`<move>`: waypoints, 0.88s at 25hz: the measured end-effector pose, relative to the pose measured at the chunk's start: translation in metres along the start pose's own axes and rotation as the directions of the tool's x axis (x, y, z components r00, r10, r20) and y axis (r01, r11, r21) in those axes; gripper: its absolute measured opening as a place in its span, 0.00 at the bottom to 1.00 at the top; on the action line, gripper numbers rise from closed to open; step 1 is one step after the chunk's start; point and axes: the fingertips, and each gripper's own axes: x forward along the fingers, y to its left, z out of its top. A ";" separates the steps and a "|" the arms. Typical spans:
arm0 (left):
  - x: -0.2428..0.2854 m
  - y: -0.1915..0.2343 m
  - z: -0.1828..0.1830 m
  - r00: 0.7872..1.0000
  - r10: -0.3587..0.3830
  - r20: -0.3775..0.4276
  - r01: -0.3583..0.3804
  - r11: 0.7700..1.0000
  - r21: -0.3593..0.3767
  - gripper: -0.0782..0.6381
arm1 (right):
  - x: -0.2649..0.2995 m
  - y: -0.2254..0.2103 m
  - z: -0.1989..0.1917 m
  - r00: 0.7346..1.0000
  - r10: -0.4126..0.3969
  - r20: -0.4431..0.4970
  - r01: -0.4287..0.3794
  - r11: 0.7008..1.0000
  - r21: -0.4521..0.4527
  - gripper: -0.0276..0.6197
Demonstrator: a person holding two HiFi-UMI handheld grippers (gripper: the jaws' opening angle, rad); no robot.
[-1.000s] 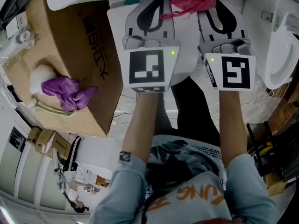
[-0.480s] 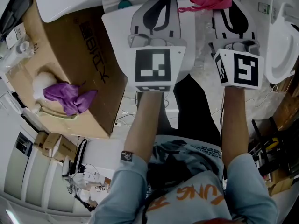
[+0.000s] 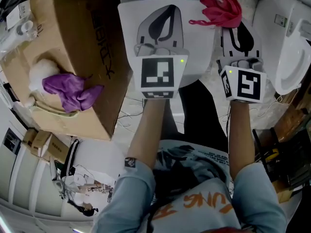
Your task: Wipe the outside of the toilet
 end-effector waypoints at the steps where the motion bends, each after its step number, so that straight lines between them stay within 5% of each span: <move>1: -0.006 0.011 -0.005 1.000 0.016 -0.006 -0.016 1.000 -0.005 0.15 | 0.004 0.015 0.002 1.000 0.028 -0.003 -0.028 1.000 -0.007 0.18; 13: -0.062 0.125 -0.030 0.984 0.180 -0.006 -0.180 0.978 -0.105 0.15 | 0.067 0.163 0.034 0.958 0.286 0.015 -0.284 0.955 -0.081 0.18; 22: -0.059 0.174 -0.044 0.985 0.171 -0.034 -0.174 0.976 -0.128 0.15 | 0.120 0.222 0.034 0.938 0.344 -0.051 -0.347 0.928 -0.131 0.18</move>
